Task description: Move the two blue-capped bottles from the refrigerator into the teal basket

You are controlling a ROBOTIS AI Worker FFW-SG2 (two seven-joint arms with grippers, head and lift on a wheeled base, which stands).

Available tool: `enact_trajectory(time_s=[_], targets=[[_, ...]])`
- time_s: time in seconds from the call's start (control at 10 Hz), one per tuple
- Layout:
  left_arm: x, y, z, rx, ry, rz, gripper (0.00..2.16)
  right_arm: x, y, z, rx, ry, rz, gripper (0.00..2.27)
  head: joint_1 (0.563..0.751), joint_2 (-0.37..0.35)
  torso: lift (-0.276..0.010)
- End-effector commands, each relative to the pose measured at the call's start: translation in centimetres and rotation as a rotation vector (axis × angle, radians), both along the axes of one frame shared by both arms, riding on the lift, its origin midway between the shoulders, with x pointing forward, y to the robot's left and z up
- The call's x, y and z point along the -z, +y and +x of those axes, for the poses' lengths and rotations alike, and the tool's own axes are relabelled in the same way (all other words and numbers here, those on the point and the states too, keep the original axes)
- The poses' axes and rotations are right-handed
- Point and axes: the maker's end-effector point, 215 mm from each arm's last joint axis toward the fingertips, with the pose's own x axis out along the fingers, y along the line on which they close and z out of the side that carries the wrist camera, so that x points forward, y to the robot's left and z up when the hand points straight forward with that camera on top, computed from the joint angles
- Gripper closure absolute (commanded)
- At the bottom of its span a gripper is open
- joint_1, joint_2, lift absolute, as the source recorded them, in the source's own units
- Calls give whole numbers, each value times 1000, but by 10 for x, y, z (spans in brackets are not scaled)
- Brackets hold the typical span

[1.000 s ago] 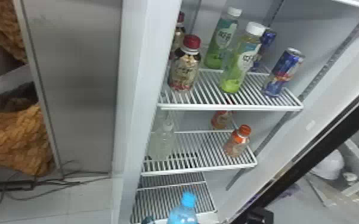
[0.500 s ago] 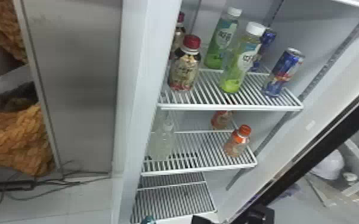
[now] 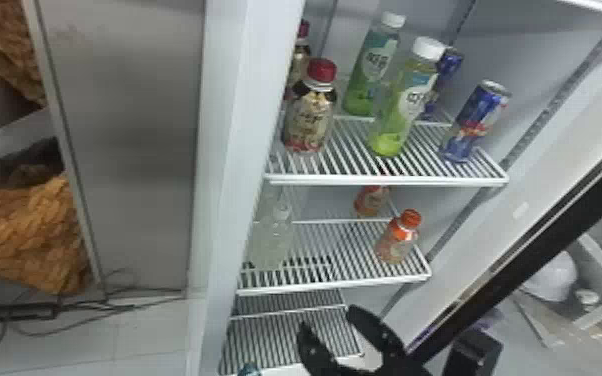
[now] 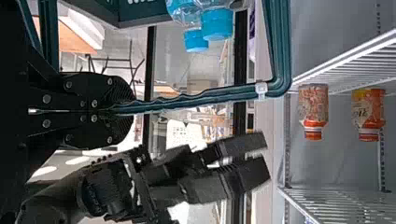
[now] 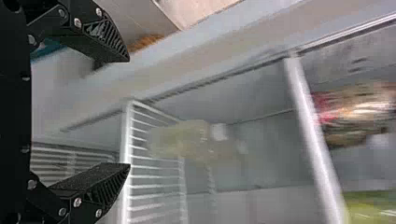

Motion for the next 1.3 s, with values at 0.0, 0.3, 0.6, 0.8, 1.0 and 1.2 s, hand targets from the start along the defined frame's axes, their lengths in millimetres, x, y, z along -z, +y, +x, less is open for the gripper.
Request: enact_trajectory(time_s=[0.0, 0.3, 0.6, 0.8, 1.0, 1.2], targets=[[0, 0, 1, 0, -2, 0, 1130, -16, -9, 11, 31, -83, -21, 236, 695, -350, -136], [-1, 0, 1, -1, -2, 0, 1130, -47, -31, 26, 137, -233, -62, 233, 695, -350, -136], [-1, -1, 2, -3, -3, 0, 1130, -69, -49, 31, 214, -352, -107, 228, 695, -350, -136], [0, -1, 0, -4, 2, -1, 1130, -66, -59, 30, 260, -359, -105, 228, 695, -350, -136], [0, -1, -1, -4, 4, -4, 1130, -66, -63, 28, 282, -359, -100, 229, 695, -350, -136], [0, -1, -1, -4, 4, -4, 1130, -64, -64, 27, 287, -353, -98, 229, 695, -350, -136]])
